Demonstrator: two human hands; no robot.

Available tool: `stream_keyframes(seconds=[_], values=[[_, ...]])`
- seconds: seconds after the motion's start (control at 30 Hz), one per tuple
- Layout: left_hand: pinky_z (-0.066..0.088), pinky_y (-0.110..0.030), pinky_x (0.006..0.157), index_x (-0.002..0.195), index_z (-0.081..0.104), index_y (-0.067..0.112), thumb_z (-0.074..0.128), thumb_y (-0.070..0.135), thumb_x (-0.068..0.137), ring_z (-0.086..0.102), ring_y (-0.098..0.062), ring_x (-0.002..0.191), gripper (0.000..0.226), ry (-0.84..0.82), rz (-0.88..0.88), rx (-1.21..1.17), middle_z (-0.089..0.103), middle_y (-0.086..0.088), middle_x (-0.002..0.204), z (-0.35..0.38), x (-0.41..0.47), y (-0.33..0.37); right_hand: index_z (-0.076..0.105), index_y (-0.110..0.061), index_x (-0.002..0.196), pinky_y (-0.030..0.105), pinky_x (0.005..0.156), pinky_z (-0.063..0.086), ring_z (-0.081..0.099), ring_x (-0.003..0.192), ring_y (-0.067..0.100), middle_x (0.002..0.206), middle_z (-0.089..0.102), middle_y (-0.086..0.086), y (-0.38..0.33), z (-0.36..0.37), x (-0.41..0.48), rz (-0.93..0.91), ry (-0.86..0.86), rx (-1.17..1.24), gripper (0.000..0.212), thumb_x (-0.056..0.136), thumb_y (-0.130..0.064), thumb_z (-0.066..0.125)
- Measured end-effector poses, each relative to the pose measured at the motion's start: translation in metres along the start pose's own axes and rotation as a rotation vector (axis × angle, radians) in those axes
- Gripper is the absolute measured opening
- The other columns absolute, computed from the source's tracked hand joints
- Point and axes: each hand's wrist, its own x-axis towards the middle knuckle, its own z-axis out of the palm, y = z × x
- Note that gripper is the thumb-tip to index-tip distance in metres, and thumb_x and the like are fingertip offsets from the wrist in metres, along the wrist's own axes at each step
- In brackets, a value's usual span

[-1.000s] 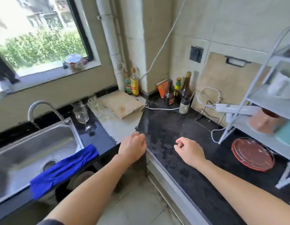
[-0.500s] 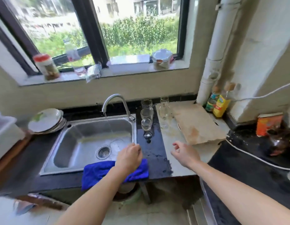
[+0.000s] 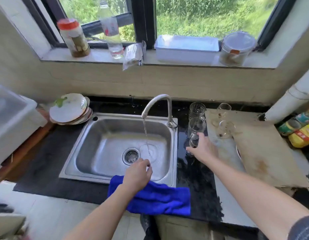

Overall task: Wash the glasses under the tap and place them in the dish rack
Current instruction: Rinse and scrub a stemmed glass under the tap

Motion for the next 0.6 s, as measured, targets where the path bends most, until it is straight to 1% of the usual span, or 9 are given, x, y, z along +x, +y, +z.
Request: stream_keyframes(seconds=[0.07, 0.17, 0.27, 0.33, 0.37, 0.4, 0.43, 0.5, 0.6], values=[[0.042, -0.032, 0.081, 0.110, 0.060, 0.018, 0.043, 0.032, 0.096, 0.057, -0.023, 0.103, 0.026, -0.036, 0.009, -0.013, 0.057, -0.001, 0.114, -0.003, 0.023, -0.018, 0.041, -0.025, 0.128, 0.033, 0.071, 0.045, 0.060, 0.099, 0.028, 0.119, 0.059, 0.004, -0.007, 0.004, 0.003, 0.019, 0.032, -0.019, 0.062, 0.078, -0.051, 0.068], [0.044, -0.034, 0.084, 0.109, 0.062, 0.017, 0.044, 0.032, 0.095, 0.058, -0.024, 0.103, 0.027, -0.105, 0.017, -0.051, 0.060, -0.003, 0.113, -0.005, 0.056, -0.041, 0.046, -0.030, 0.124, 0.032, 0.074, 0.047, 0.062, 0.101, 0.026, 0.116, 0.064, -0.002, -0.027, -0.002, -0.003, 0.030, 0.062, -0.052, 0.060, 0.074, -0.057, 0.068], [0.044, -0.032, 0.078, 0.102, 0.065, 0.014, 0.048, 0.029, 0.094, 0.059, -0.025, 0.098, 0.025, -0.162, -0.010, -0.141, 0.066, -0.005, 0.103, -0.005, 0.082, -0.057, 0.052, -0.034, 0.116, 0.030, 0.071, 0.043, 0.063, 0.098, 0.022, 0.110, 0.065, -0.009, -0.065, -0.015, -0.012, -0.039, 0.111, -0.013, 0.054, 0.071, -0.056, 0.070], [0.040, -0.031, 0.068, 0.086, 0.063, 0.012, 0.050, 0.026, 0.094, 0.058, -0.026, 0.083, 0.021, -0.200, -0.085, -0.312, 0.065, -0.005, 0.083, -0.003, 0.096, -0.066, 0.053, -0.034, 0.115, 0.030, 0.072, 0.044, 0.063, 0.095, 0.018, 0.105, 0.065, -0.012, -0.094, -0.015, -0.011, -0.068, 0.056, 0.048, 0.056, 0.068, -0.058, 0.072], [0.037, -0.031, 0.063, 0.077, 0.058, 0.014, 0.051, 0.025, 0.094, 0.054, -0.025, 0.075, 0.022, -0.225, -0.153, -0.443, 0.059, -0.003, 0.073, -0.002, 0.101, -0.070, 0.052, -0.035, 0.114, 0.031, 0.075, 0.047, 0.063, 0.094, 0.016, 0.103, 0.064, -0.014, -0.108, -0.010, -0.007, -0.059, -0.003, 0.103, 0.058, 0.066, -0.060, 0.073], [0.035, -0.030, 0.062, 0.073, 0.054, 0.015, 0.051, 0.025, 0.095, 0.050, -0.024, 0.071, 0.025, -0.249, -0.235, -0.597, 0.053, -0.002, 0.069, 0.000, 0.107, -0.075, 0.053, -0.035, 0.113, 0.033, 0.078, 0.050, 0.063, 0.092, 0.014, 0.101, 0.064, -0.015, -0.120, 0.000, -0.002, -0.038, -0.072, 0.163, 0.060, 0.064, -0.062, 0.074], [0.036, -0.030, 0.062, 0.074, 0.053, 0.015, 0.050, 0.026, 0.096, 0.048, -0.022, 0.071, 0.024, -0.269, -0.327, -0.763, 0.051, -0.002, 0.072, 0.002, 0.112, -0.079, 0.053, -0.036, 0.112, 0.035, 0.080, 0.052, 0.062, 0.091, 0.012, 0.101, 0.064, -0.014, -0.132, 0.012, 0.004, -0.014, -0.134, 0.219, 0.062, 0.061, -0.064, 0.074], [0.041, -0.030, 0.063, 0.094, 0.057, 0.015, 0.047, 0.032, 0.097, 0.049, -0.022, 0.074, 0.020, -0.325, -0.524, -1.006, 0.052, -0.005, 0.086, 0.007, 0.122, -0.087, 0.053, -0.033, 0.113, 0.036, 0.081, 0.052, 0.062, 0.089, 0.011, 0.098, 0.062, -0.012, -0.151, 0.040, 0.016, 0.026, -0.225, 0.308, 0.066, 0.060, -0.064, 0.076], [0.050, -0.033, 0.066, 0.120, 0.053, 0.017, 0.046, 0.039, 0.097, 0.053, -0.024, 0.080, 0.033, -0.397, -0.692, -1.238, 0.053, -0.007, 0.103, 0.021, 0.133, -0.104, 0.052, -0.027, 0.112, 0.035, 0.079, 0.052, 0.060, 0.086, 0.011, 0.099, 0.061, -0.008, -0.171, 0.075, 0.031, 0.074, -0.294, 0.378, 0.067, 0.060, -0.061, 0.077]])
